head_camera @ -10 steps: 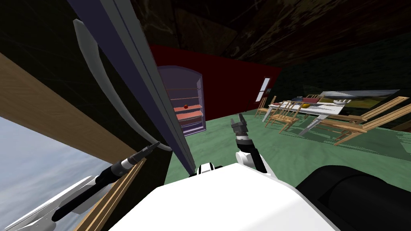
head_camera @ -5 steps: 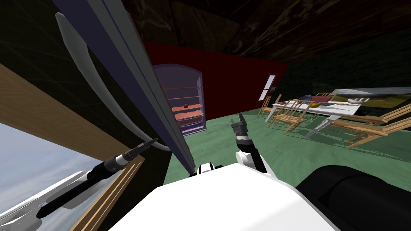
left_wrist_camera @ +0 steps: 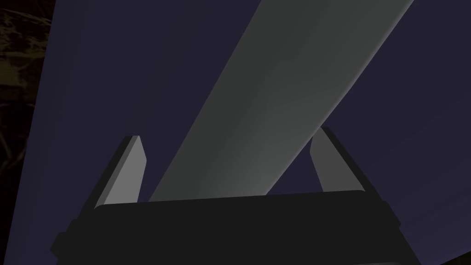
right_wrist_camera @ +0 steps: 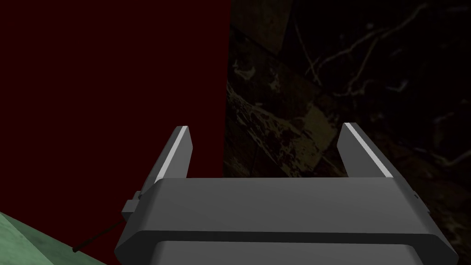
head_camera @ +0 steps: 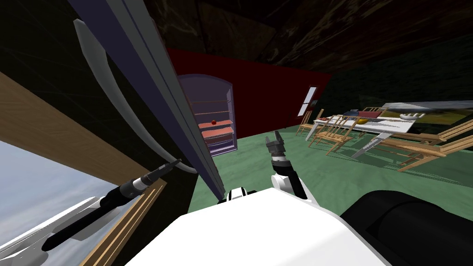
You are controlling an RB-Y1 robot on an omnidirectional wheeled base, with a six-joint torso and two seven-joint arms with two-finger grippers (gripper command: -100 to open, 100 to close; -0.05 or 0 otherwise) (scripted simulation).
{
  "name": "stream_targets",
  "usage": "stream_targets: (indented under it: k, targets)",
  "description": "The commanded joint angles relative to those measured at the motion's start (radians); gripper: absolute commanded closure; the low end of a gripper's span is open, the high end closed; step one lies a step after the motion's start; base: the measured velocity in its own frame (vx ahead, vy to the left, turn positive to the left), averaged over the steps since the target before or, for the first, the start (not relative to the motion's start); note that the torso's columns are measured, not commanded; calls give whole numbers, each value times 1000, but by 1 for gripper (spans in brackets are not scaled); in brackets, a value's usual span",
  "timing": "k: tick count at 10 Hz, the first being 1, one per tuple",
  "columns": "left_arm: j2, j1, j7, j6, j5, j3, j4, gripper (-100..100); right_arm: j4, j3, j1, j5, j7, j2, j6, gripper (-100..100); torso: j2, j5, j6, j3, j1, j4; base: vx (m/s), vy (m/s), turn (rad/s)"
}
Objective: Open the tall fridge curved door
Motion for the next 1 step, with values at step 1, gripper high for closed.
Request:
stream_targets:
  k: [1]
  targets:
    - [0, 0, 0, 0, 0, 0, 0, 0, 0, 0, 0, 0, 0, 0, 0, 0, 0, 0, 0, 0, 0, 0, 0, 0, 0]
